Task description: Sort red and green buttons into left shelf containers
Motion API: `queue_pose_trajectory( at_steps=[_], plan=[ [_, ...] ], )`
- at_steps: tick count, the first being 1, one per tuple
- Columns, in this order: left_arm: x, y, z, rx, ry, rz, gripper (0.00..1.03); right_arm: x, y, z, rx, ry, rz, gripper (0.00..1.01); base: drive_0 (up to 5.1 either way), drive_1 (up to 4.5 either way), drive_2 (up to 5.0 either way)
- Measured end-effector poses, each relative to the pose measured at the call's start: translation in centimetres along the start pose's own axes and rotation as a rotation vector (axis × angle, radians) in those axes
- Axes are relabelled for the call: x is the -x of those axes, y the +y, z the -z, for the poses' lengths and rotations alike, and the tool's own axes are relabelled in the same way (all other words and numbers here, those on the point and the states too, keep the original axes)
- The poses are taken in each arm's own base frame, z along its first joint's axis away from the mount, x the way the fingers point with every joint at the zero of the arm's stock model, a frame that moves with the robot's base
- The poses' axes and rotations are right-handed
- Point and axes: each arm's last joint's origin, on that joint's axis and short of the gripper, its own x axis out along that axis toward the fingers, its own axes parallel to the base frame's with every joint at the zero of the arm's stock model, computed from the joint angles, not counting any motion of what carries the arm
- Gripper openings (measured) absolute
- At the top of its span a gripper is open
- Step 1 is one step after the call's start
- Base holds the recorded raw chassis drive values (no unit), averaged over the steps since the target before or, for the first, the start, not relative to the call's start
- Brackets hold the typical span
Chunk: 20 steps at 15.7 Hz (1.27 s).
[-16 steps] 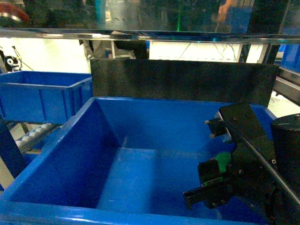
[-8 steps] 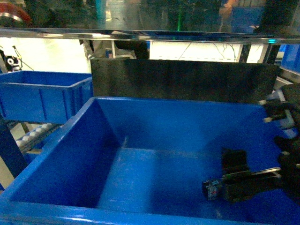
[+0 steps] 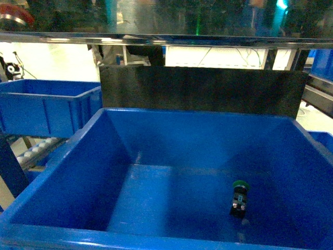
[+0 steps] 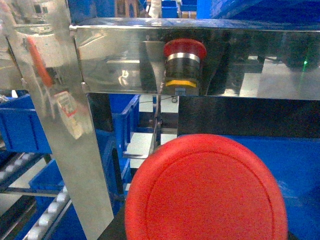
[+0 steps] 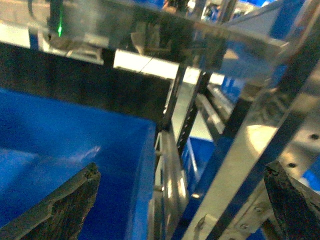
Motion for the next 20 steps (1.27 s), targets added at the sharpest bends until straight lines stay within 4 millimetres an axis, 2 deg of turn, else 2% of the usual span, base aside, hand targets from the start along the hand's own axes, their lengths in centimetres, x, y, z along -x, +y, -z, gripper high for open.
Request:
queue_pose_trajectory(
  at_steps=[2, 5, 9, 17, 20],
  plan=[
    [0.0, 0.0, 0.0, 0.000, 0.000, 0.000, 0.24, 1.3, -1.0, -0.1, 0.001, -0.027, 0.034, 0.98, 0.0, 0.00, 0.0],
    [0.0, -0.1, 0.1, -0.001, 0.004, 0.005, 0.24, 1.3, -0.9, -0.1, 0.002, -0.026, 0.012, 0.98, 0.0, 0.00, 0.0],
    [-0.8, -2.2, 2.0, -0.020, 0.096, 0.066, 0.24, 1.3, -0.9, -0.1, 0.002, -0.027, 0.012, 0.98, 0.0, 0.00, 0.0],
    [-3.7, -9.3, 5.9, -0.112, 0.224, 0.162, 0.24, 1.3, -0.9, -0.1, 0.004, -0.027, 0.012, 0.98, 0.0, 0.00, 0.0],
    [-6.1, -12.2, 7.5, -0.136, 0.243, 0.157, 0.24, 1.3, -0.9, -0.1, 0.004, -0.027, 0.012, 0.98, 0.0, 0.00, 0.0]
  ],
)
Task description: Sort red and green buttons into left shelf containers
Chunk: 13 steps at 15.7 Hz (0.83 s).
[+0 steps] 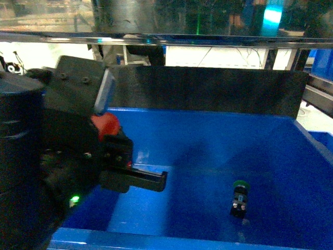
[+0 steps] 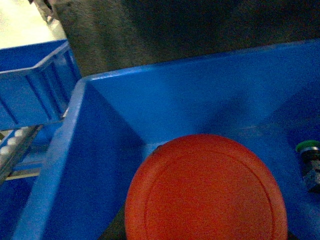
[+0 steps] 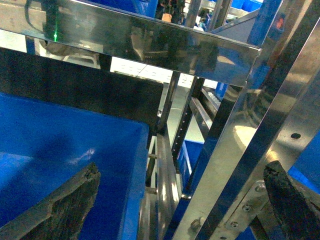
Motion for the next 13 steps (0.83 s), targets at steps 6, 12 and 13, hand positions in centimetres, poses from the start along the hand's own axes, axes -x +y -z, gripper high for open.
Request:
queue_pose_trajectory(
  at_steps=[6, 12, 13],
  plan=[
    [-7.1, -3.8, 2.3, 0.045, 0.097, 0.009, 0.25, 0.0, 0.0, 0.0, 0.000, 0.000, 0.000, 0.98, 0.0, 0.00, 0.0],
    [-6.7, -3.0, 1.4, 0.135, 0.032, 0.018, 0.93, 0.0, 0.0, 0.0, 0.000, 0.000, 0.000, 0.98, 0.0, 0.00, 0.0],
    [-5.7, -2.0, 0.6, 0.118, 0.005, 0.002, 1.00, 0.0, 0.0, 0.0, 0.000, 0.000, 0.000, 0.98, 0.0, 0.00, 0.0]
  ],
)
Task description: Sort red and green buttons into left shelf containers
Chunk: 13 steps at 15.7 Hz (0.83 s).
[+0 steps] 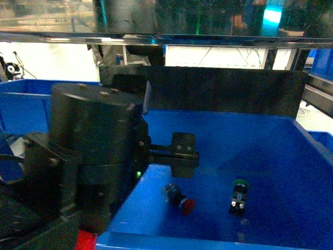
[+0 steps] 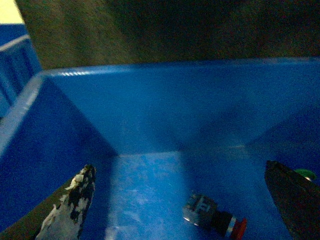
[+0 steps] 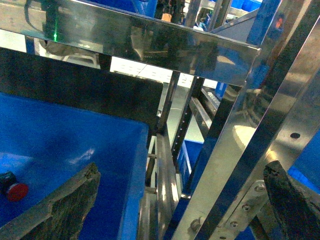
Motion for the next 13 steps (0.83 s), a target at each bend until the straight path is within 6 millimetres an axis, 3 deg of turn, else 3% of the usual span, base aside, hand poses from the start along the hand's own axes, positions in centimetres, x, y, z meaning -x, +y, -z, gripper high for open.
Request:
queue_pose_trajectory(
  at_steps=[3, 6, 8, 10, 12, 13],
  plan=[
    [4.0, 2.6, -1.7, -0.070, -0.079, -0.042, 0.98, 0.0, 0.0, 0.0, 0.000, 0.000, 0.000, 0.98, 0.0, 0.00, 0.0],
    [9.0, 6.5, -1.4, -0.155, -0.087, -0.059, 0.98, 0.0, 0.0, 0.0, 0.000, 0.000, 0.000, 0.98, 0.0, 0.00, 0.0],
    [13.2, 9.6, -2.5, -0.096, -0.150, -0.123, 0.98, 0.0, 0.0, 0.0, 0.000, 0.000, 0.000, 0.98, 0.0, 0.00, 0.0],
    [16.8, 10.7, -4.2, -0.019, -0.246, -0.178, 0.98, 0.0, 0.0, 0.0, 0.000, 0.000, 0.000, 0.98, 0.0, 0.00, 0.0],
    [18.4, 11.0, -5.6, 0.015, -0.347, -0.156, 0.93, 0.0, 0.0, 0.0, 0.000, 0.000, 0.000, 0.98, 0.0, 0.00, 0.0],
    [18.4, 11.4, -5.1, 0.003, -0.321, -0.128, 0.82, 0.0, 0.1, -0.1, -0.009, -0.006, -0.003, 0.97, 0.0, 0.00, 0.0]
  ],
)
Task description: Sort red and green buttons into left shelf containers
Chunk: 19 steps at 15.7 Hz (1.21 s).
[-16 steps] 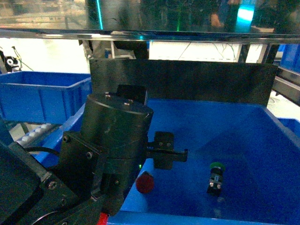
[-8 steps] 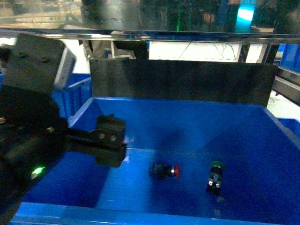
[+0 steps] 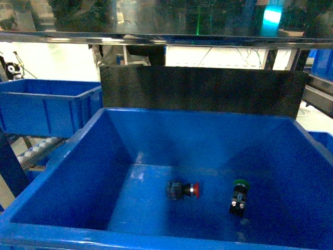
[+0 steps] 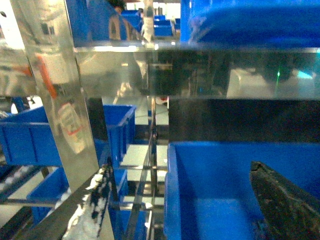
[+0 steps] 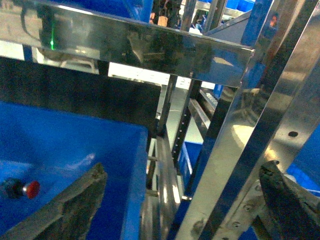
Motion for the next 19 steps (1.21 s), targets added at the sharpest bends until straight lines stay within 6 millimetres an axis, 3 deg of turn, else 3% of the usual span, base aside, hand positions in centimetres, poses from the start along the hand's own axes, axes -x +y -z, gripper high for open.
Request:
queue_pose_trajectory(
  at_steps=[2, 4, 8, 9, 10, 19],
  plan=[
    [0.9, 0.9, 1.3, -0.007, 0.031, 0.010, 0.59, 0.0, 0.9, 0.3, -0.104, -0.016, -0.058, 0.74, 0.0, 0.00, 0.0],
    [1.4, 1.5, 1.1, -0.001, 0.001, 0.006, 0.41, 0.0, 0.8, 0.7, -0.139, -0.005, -0.036, 0.56, 0.0, 0.00, 0.0],
    [1.8, 1.8, 1.2, -0.002, -0.002, 0.008, 0.28, 0.0, 0.9, 0.8, -0.152, -0.010, -0.037, 0.43, 0.0, 0.00, 0.0],
    [2.2, 2.1, 1.8, -0.004, 0.011, 0.010, 0.14, 0.0, 0.9, 1.0, -0.157, -0.009, -0.037, 0.29, 0.0, 0.00, 0.0],
    [3.0, 3.6, 2.1, -0.006, -0.003, -0.013, 0.02, 0.0, 1.1, 2.0, -0.164, -0.006, -0.037, 0.02, 0.0, 0.00, 0.0],
    [3.7, 3.4, 2.4, -0.007, -0.022, 0.015, 0.02, 0.0, 1.1, 1.9, -0.164, -0.017, -0.037, 0.02, 0.0, 0.00, 0.0]
  ],
)
